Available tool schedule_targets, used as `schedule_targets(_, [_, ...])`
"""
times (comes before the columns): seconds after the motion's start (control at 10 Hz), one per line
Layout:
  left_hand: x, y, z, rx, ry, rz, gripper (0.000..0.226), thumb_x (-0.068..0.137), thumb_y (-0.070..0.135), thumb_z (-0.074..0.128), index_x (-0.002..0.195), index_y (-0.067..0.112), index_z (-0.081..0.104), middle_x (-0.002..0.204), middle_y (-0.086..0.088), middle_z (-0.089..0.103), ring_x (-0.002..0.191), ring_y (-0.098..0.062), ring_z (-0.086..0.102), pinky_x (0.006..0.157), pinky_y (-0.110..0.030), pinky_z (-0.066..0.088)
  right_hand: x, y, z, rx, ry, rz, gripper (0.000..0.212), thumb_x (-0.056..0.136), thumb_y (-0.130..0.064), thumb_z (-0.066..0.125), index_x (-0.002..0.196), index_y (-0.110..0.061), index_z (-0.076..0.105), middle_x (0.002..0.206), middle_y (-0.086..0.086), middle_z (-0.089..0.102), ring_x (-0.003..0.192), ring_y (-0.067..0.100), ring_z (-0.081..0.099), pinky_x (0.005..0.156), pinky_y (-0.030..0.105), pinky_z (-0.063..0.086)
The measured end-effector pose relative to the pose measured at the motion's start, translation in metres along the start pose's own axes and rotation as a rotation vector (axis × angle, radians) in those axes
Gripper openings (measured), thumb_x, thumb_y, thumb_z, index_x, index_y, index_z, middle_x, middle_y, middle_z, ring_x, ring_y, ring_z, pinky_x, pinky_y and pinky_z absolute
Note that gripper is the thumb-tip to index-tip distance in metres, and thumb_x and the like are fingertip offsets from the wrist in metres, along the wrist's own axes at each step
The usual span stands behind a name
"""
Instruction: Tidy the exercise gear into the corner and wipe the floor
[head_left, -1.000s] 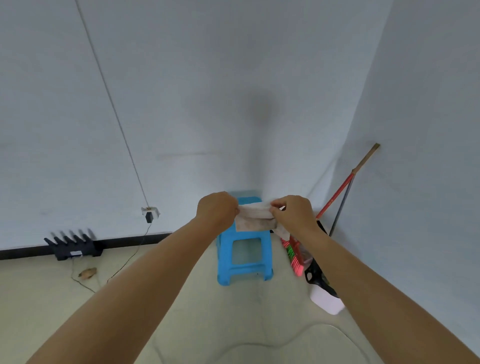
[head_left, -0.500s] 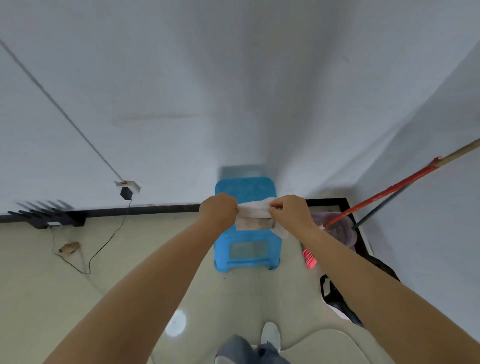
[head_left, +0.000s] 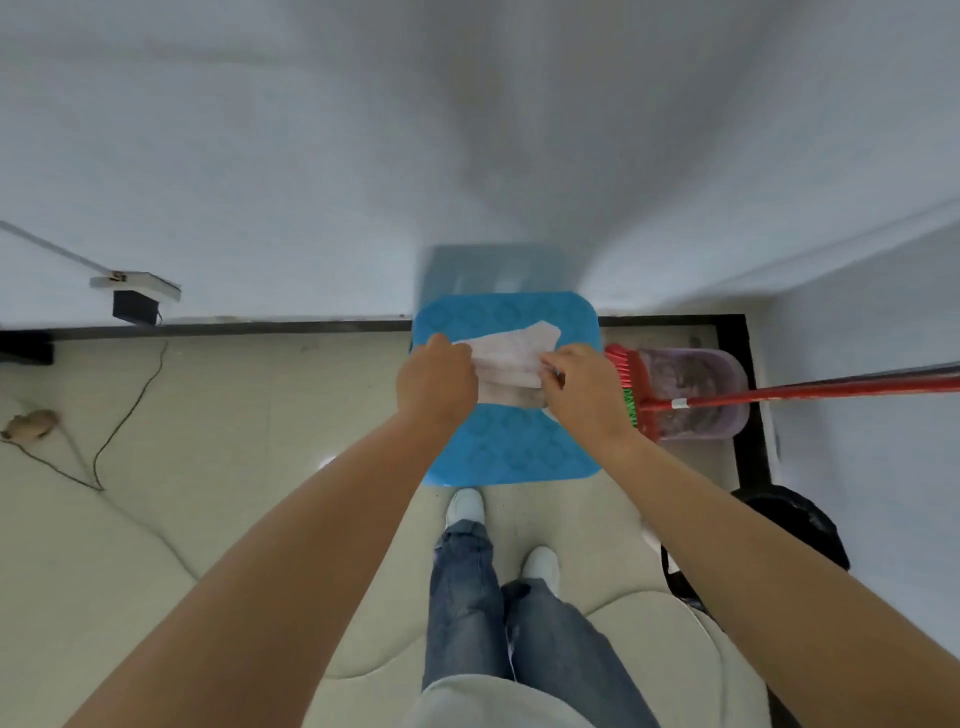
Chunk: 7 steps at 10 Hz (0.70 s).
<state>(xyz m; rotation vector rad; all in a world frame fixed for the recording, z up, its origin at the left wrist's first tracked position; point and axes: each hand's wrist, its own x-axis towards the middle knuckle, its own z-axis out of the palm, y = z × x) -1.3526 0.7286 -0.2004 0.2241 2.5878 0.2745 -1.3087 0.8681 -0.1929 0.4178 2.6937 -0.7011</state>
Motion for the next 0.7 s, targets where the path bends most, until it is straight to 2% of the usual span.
schedule_targets(0.1, [0.040,-0.004,0.029,0.047,-0.007,0.008,0.029,0.096,0.013,0.038,0.117,0.007,0.058,0.120,-0.011,0.053,0.114,-0.028,0.050,0.081,-0.034,0.045,0.035,0.015,0.032,0.009,-0.006,0.044,0.024,0.091,-0.005,0.046,0.093,0.008,0.066,0.104,0.019,0.063,0.100,0.030,0.055,0.073,0.025,0.031])
schedule_targets(0.2, [0.070,-0.004,0.066,0.083,-0.085,0.017,0.029,0.095,0.011,0.041,0.119,0.006,0.056,0.125,-0.012,0.050,0.119,-0.029,0.047,0.085,-0.036,0.045,0.058,0.039,0.069,0.022,-0.034,0.112,0.023,0.089,-0.001,0.046,0.093,0.010,0.066,0.108,0.022,0.060,0.102,0.031,0.054,0.077,0.025,0.033])
schedule_targets(0.3, [0.083,-0.004,0.102,0.072,-0.139,0.006,0.030,0.094,0.009,0.043,0.121,0.006,0.054,0.130,-0.012,0.045,0.120,-0.030,0.044,0.081,-0.036,0.043,0.066,0.060,0.098,0.014,-0.089,0.147,0.028,0.092,-0.001,0.045,0.111,0.008,0.063,0.125,0.020,0.053,0.111,0.030,0.052,0.086,0.020,0.032])
schedule_targets(0.4, [0.080,-0.005,0.123,0.015,-0.106,-0.031,0.034,0.094,0.011,0.042,0.127,0.007,0.049,0.136,-0.012,0.038,0.120,-0.030,0.040,0.075,-0.035,0.040,0.062,0.072,0.114,-0.004,-0.114,0.128,0.032,0.093,-0.001,0.042,0.120,0.007,0.057,0.135,0.019,0.044,0.112,0.032,0.052,0.091,0.023,0.035])
schedule_targets(0.5, [0.065,-0.009,0.130,-0.031,-0.133,-0.015,0.046,0.093,0.008,0.042,0.138,0.013,0.041,0.141,-0.010,0.033,0.116,-0.032,0.044,0.076,-0.036,0.039,0.059,0.076,0.117,-0.026,-0.130,0.111,0.035,0.094,-0.003,0.040,0.127,0.005,0.052,0.139,0.018,0.039,0.117,0.030,0.049,0.094,0.025,0.035])
schedule_targets(0.6, [0.057,-0.023,0.137,0.001,-0.062,0.021,0.053,0.089,0.010,0.046,0.142,0.015,0.040,0.146,-0.016,0.035,0.116,-0.036,0.050,0.085,-0.041,0.045,0.058,0.077,0.117,-0.048,-0.182,0.089,0.039,0.094,-0.008,0.043,0.131,0.002,0.048,0.141,0.017,0.038,0.118,0.031,0.049,0.096,0.032,0.037])
schedule_targets(0.7, [0.053,-0.040,0.142,0.084,0.092,0.067,0.051,0.079,0.020,0.043,0.121,0.000,0.061,0.122,-0.028,0.060,0.099,-0.044,0.065,0.074,-0.045,0.056,0.058,0.081,0.106,-0.034,-0.119,0.096,0.041,0.091,-0.018,0.052,0.128,-0.001,0.053,0.135,0.020,0.045,0.121,0.034,0.048,0.101,0.036,0.037])
